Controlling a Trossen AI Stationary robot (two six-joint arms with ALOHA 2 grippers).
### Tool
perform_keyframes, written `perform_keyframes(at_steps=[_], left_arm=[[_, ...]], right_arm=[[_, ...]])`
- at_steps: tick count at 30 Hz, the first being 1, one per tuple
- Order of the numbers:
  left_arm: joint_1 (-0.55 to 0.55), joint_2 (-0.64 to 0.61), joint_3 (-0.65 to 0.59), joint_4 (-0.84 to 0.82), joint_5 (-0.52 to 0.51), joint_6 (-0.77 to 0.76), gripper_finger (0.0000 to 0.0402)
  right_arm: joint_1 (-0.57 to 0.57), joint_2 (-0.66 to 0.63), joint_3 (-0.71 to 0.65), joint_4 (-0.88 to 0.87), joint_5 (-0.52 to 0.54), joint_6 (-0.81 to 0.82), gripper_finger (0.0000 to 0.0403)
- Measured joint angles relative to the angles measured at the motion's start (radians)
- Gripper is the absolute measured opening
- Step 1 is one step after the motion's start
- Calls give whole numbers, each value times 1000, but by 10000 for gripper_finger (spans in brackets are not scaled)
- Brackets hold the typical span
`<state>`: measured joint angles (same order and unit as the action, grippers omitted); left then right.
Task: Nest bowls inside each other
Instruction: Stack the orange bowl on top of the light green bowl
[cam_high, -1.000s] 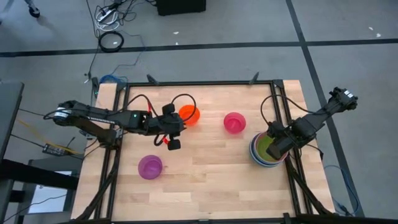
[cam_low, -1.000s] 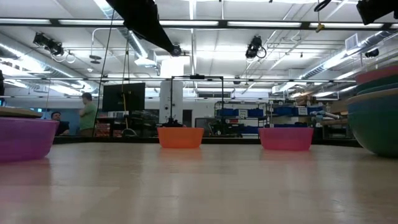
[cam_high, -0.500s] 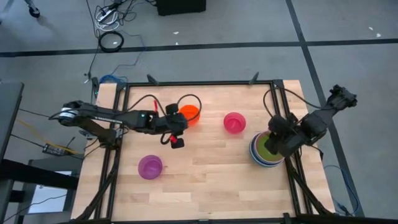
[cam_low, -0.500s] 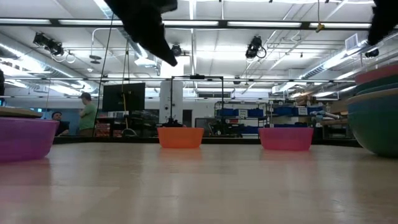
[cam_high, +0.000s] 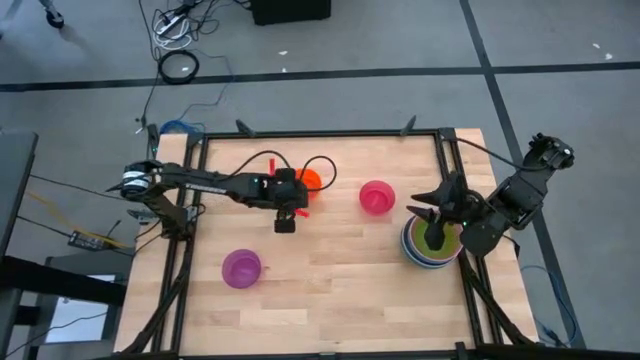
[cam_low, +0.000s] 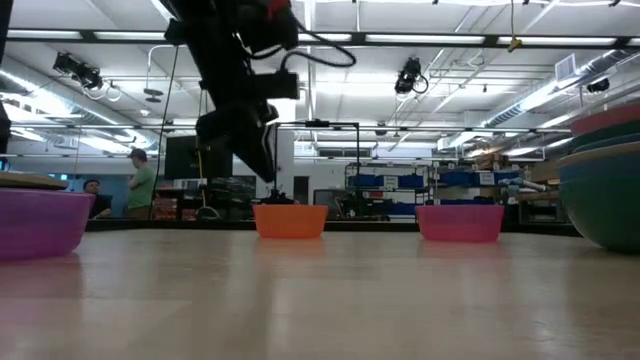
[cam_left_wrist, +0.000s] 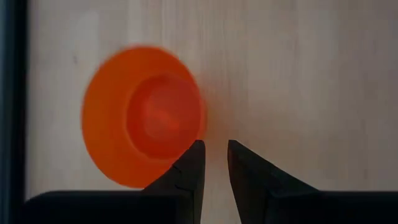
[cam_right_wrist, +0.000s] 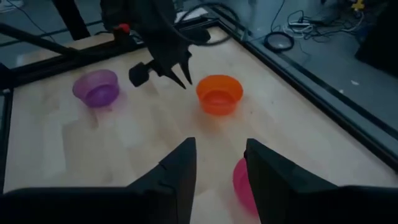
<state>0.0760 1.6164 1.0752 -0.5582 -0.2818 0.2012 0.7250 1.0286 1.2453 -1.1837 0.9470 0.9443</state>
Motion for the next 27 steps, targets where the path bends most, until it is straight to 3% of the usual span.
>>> perform_keyframes(at_steps=[11,27], left_arm=[[60,58,0,-17,4,1,78],[61,160,12,60,-39,16,78]], right_arm=[[-9,1,0,2,2,2,126],[-9,1,-1,5,1,5,126]])
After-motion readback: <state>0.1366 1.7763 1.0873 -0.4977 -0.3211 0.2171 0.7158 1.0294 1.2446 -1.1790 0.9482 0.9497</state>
